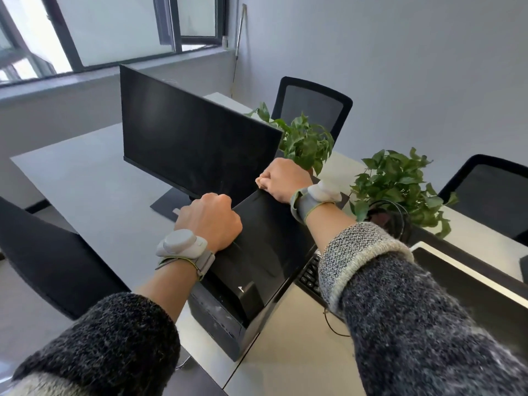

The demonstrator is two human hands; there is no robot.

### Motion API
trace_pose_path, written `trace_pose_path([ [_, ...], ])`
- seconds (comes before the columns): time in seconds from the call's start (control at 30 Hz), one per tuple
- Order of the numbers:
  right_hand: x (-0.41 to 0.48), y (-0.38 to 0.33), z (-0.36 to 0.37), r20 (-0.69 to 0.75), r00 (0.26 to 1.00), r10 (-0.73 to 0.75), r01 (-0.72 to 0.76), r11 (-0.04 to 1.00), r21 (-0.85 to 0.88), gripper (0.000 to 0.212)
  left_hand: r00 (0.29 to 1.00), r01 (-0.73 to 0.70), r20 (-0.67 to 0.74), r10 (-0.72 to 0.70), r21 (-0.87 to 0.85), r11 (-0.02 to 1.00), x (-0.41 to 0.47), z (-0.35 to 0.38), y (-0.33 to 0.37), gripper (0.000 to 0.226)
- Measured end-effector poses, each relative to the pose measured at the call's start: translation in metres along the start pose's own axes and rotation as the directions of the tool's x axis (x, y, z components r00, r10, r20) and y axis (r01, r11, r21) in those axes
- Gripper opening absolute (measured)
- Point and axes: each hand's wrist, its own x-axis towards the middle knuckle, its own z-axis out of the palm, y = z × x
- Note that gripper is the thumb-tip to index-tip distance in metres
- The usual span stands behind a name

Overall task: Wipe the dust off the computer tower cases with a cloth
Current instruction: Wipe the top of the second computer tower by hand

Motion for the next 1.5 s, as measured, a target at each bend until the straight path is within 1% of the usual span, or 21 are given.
trace_pose_path([
  [0.1,-0.026,0.009,-0.001,-0.018,1.0,-0.02,0.021,0.999,0.039,0.039,1.0,-0.012,0.011,0.012,-0.013,1.0,0.001,0.0,-0.002,0.022],
  [0.3,-0.086,0.043,-0.017,0.0,1.0,-0.003,0.003,1.0,0.015,0.03,0.999,0.0,0.04,0.001,-0.018,1.0,-0.002,-0.005,0.001,0.023],
  [0.37,-0.102,0.054,-0.022,0.012,1.0,-0.022,0.022,1.0,0.014,0.025,0.999,0.011,0.039,-0.01,-0.017,1.0,-0.004,-0.007,0.002,0.022],
  [0.5,-0.13,0.074,-0.029,0.002,1.0,-0.029,0.029,0.999,-0.014,0.029,0.999,0.023,0.024,-0.022,-0.014,1.0,-0.008,-0.008,0.002,0.022],
  [0.57,-0.139,0.086,-0.029,0.003,1.0,-0.005,0.005,1.0,-0.025,0.025,0.999,0.028,0.022,-0.028,-0.012,1.0,-0.009,-0.008,0.002,0.023],
  [0.67,-0.147,0.098,-0.029,-0.008,1.0,0.013,-0.013,1.0,0.028,0.02,1.0,0.018,0.014,-0.018,0.001,1.0,-0.009,-0.007,0.001,0.023],
  [0.83,-0.129,0.096,-0.033,0.038,0.999,-0.021,0.022,0.999,-0.026,0.016,1.0,-0.003,0.006,0.003,0.001,1.0,-0.004,-0.004,0.0,0.025],
  [0.93,-0.102,0.078,-0.032,0.072,0.995,-0.072,0.077,0.995,-0.058,0.016,1.0,-0.007,0.001,0.007,0.016,1.0,-0.001,-0.002,0.0,0.026],
  [1.0,-0.079,0.056,-0.029,0.094,0.99,-0.102,0.107,0.993,-0.049,0.018,1.0,-0.001,-0.003,0.001,0.019,1.0,-0.001,-0.002,-0.001,0.026],
  [1.07,-0.055,0.039,-0.025,0.092,0.992,-0.081,0.083,0.996,-0.017,0.024,1.0,-0.003,-0.005,0.003,0.005,1.0,0.0,-0.001,0.0,0.025],
  [1.2,-0.012,0.018,-0.01,0.034,0.999,-0.007,0.005,0.998,0.066,0.038,0.999,-0.006,-0.046,0.006,0.002,1.0,-0.001,0.0,0.001,0.026],
  [1.27,-0.003,0.01,-0.007,0.015,1.0,-0.007,0.005,0.996,0.091,0.036,0.999,-0.006,-0.04,0.006,-0.011,1.0,-0.003,0.0,0.0,0.026],
  [1.37,0.002,0.005,-0.012,0.043,0.999,0.022,-0.026,0.995,0.095,0.022,0.999,-0.009,-0.039,0.008,-0.019,1.0,0.0,0.0,-0.001,0.025],
  [1.5,-0.026,0.012,-0.016,0.032,0.999,0.03,-0.033,0.993,0.116,0.029,0.999,-0.009,-0.034,0.009,0.007,1.0,-0.002,0.0,0.0,0.023],
])
